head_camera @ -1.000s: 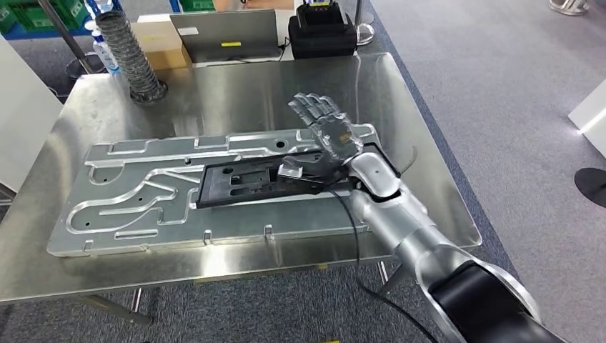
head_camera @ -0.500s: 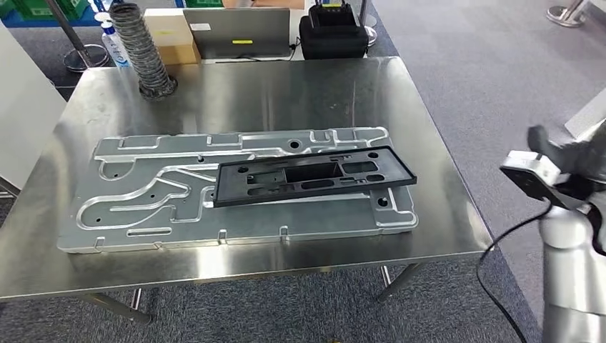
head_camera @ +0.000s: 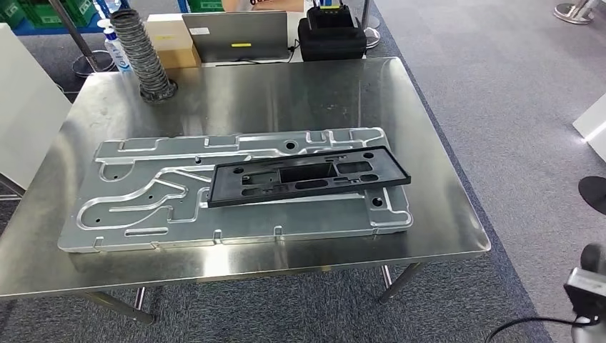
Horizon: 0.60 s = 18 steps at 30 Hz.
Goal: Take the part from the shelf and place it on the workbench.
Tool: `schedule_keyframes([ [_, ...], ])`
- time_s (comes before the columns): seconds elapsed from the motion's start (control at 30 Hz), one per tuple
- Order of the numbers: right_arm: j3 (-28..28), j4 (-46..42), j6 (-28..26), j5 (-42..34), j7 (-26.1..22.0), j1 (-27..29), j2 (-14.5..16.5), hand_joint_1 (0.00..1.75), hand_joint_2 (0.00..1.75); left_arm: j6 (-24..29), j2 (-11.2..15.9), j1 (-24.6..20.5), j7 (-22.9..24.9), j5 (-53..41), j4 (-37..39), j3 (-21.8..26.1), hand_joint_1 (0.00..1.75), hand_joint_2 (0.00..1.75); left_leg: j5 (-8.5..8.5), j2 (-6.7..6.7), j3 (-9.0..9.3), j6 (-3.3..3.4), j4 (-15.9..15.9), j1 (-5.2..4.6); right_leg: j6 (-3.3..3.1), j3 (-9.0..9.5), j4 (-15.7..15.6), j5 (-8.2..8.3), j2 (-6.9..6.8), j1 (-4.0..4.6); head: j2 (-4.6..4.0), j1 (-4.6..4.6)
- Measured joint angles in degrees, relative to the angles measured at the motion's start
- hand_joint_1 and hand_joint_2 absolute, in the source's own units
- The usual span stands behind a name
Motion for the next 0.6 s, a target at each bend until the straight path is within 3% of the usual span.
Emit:
schedule_keyframes([
  [0.1, -1.44, 4.2, 1.47, 1.23, -0.41, 2.47, 4.92, 0.0, 0.0, -0.15, -0.07, 0.05, 0.2, 0.02, 0.01, -0.01, 0.0, 0.0, -6.77, 0.29, -3.25, -0.51, 9.47, 0.08, -0.74, -0.98, -0.18, 0.88, -0.07, -0.08, 0.0, 0.0],
  [0.13, -1.81, 5.47, 1.59, 1.43, -0.44, 2.91, 6.01, 0.0, 0.0, -0.17, -0.07, 0.04, 0.24, 0.03, 0.01, -0.01, 0.0, 0.0, -8.37, 0.3, -4.09, -0.61, 12.57, 0.09, -0.78, -1.48, -0.08, 1.17, -0.04, -0.07, 0.0, 0.0],
  [0.17, -2.19, 6.46, 1.72, 1.51, -0.45, 3.18, 6.84, 0.0, 0.0, -0.18, -0.06, 0.06, 0.27, 0.04, 0.01, -0.01, 0.0, 0.0, -8.89, 0.31, -4.0, -0.66, 13.87, 0.09, -0.73, -2.01, 0.07, 1.48, 0.02, -0.07, 0.0, 0.0],
  [0.2, -2.56, 7.3, 2.04, 1.74, -0.39, 3.29, 7.51, 0.0, 0.0, -0.19, -0.05, 0.07, 0.31, 0.07, 0.01, 0.0, 0.0, 0.0, -8.34, 0.32, -2.76, -0.63, 12.84, 0.09, -0.64, -2.53, 0.25, 1.79, 0.1, -0.08, 0.0, 0.0],
  [0.3, -4.51, 10.54, 4.09, 4.34, 0.38, 2.76, 9.01, 0.0, 0.0, -0.15, -0.03, -0.04, 0.37, 0.37, 0.01, 0.0, 0.0, 0.0, -4.6, 0.32, 4.76, -0.11, 1.37, -0.06, -0.03, -3.66, 0.76, 2.73, 0.34, -0.03, 0.0, -0.01],
  [0.33, -5.75, 12.5, 4.52, 5.49, 0.43, 2.28, 9.46, 0.0, 0.0, -0.1, -0.02, -0.1, 0.37, 0.54, 0.01, 0.0, 0.0, 0.0, -3.84, 0.28, 6.26, 0.19, -1.3, -0.22, 0.33, -3.81, 0.81, 3.07, 0.37, 0.01, 0.0, -0.01],
  [0.37, -7.23, 14.81, 4.48, 6.44, 0.29, 1.78, 9.87, 0.0, 0.0, -0.04, -0.02, -0.12, 0.38, 0.69, 0.01, 0.0, 0.0, 0.0, -3.46, 0.24, 6.86, 0.54, -2.65, -0.41, 0.72, -3.9, 0.82, 3.43, 0.37, 0.01, 0.0, 0.0],
  [0.47, -11.64, 21.93, 2.41, 7.7, -0.32, 0.97, 10.64, 0.0, 0.0, 0.25, -0.14, 0.07, 0.4, 1.25, 0.02, 0.0, 0.0, 0.0, -2.1, 0.34, 6.12, 1.73, -2.84, -0.65, 1.88, -4.04, 0.66, 4.18, 0.42, -0.25, 0.0, 0.01],
  [0.5, -12.99, 24.06, 1.72, 8.04, -0.4, 0.95, 10.74, 0.0, 0.0, 0.38, -0.22, 0.12, 0.44, 1.44, 0.03, 0.0, 0.0, 0.0, -1.47, 0.49, 5.73, 2.18, -3.0, -0.61, 2.16, -4.39, 1.34, 3.21, 0.46, -0.35, 0.0, 0.01],
  [0.53, -14.4, 25.99, 1.26, 8.42, -0.44, 0.97, 10.82, 0.0, 0.0, 0.5, -0.31, 0.17, 0.5, 1.65, 0.04, 0.0, 0.0, 0.0, -0.79, 0.63, 5.19, 2.59, -3.16, -0.52, 2.42, -5.06, 3.13, 1.13, 0.5, -0.46, 0.0, 0.01],
  [0.6, -17.23, 29.37, 0.76, 9.9, -0.46, 0.95, 10.94, 0.0, 0.0, 0.65, -0.36, 0.23, 0.66, 2.05, 0.05, 0.01, 0.0, 0.0, 0.36, 0.85, 3.79, 3.04, -3.17, -0.56, 2.84, -6.93, 9.69, -4.91, 0.52, -0.58, 0.0, 0.01],
])
